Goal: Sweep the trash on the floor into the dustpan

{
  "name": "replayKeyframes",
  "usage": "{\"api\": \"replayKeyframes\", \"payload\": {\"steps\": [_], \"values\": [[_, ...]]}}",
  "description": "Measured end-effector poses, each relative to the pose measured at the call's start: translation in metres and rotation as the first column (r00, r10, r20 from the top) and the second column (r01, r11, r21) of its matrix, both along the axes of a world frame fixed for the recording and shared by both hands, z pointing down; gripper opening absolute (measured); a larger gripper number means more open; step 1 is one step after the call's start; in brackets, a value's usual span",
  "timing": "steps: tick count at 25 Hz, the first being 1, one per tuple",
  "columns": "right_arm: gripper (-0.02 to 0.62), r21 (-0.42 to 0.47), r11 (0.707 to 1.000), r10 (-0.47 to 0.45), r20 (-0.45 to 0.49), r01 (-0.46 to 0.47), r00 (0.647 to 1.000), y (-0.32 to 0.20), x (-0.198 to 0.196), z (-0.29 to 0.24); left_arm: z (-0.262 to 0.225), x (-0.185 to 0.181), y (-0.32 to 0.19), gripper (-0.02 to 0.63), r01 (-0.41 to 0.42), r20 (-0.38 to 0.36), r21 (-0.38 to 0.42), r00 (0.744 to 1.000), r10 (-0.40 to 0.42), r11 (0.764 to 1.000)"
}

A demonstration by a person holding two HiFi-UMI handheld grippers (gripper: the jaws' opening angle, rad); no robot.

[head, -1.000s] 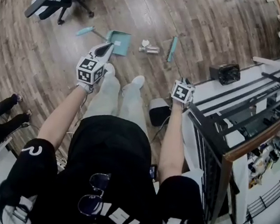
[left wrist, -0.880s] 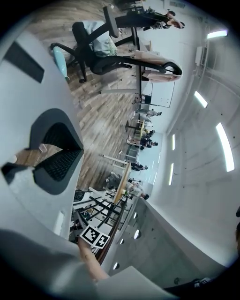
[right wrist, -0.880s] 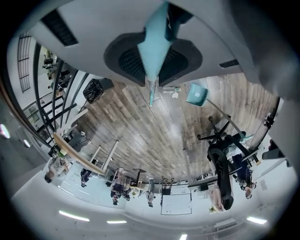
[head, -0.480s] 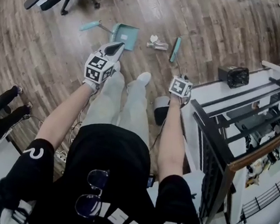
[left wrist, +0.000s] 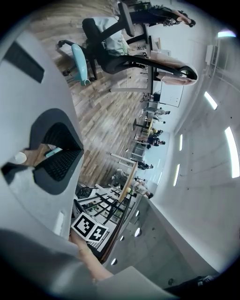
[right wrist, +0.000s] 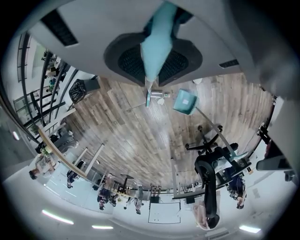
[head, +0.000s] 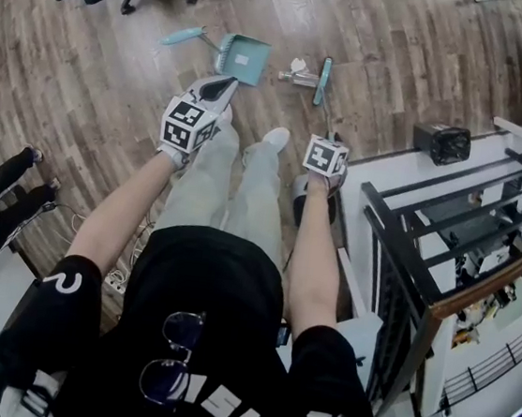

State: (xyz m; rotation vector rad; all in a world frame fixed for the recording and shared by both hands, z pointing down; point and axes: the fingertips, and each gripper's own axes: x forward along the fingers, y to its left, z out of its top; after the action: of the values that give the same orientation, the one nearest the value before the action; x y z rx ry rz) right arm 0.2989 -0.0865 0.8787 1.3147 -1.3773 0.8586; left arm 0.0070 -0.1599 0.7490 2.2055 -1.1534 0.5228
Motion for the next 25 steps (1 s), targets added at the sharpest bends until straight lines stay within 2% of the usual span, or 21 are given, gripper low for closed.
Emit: {"api": "replayKeyframes", "payload": {"steps": [11, 25], "values": [[0.086, 0.002, 1.0, -0.026, 0.039, 0.026, 0.999, 0.002, -0.055, 0.0, 0.001, -0.032, 0.011, -0.002, 0.02, -0.008, -0.001, 1.0, -0.02, 1.0], [0.086, -0.03, 0.993, 0.119, 0.127, -0.116, 0.985, 0.008, -0.111, -0.003, 0.01, -0.064, 0.014, -0.002, 0.01, -0.002, -0.016, 1.0, -0.01, 1.0]]}}
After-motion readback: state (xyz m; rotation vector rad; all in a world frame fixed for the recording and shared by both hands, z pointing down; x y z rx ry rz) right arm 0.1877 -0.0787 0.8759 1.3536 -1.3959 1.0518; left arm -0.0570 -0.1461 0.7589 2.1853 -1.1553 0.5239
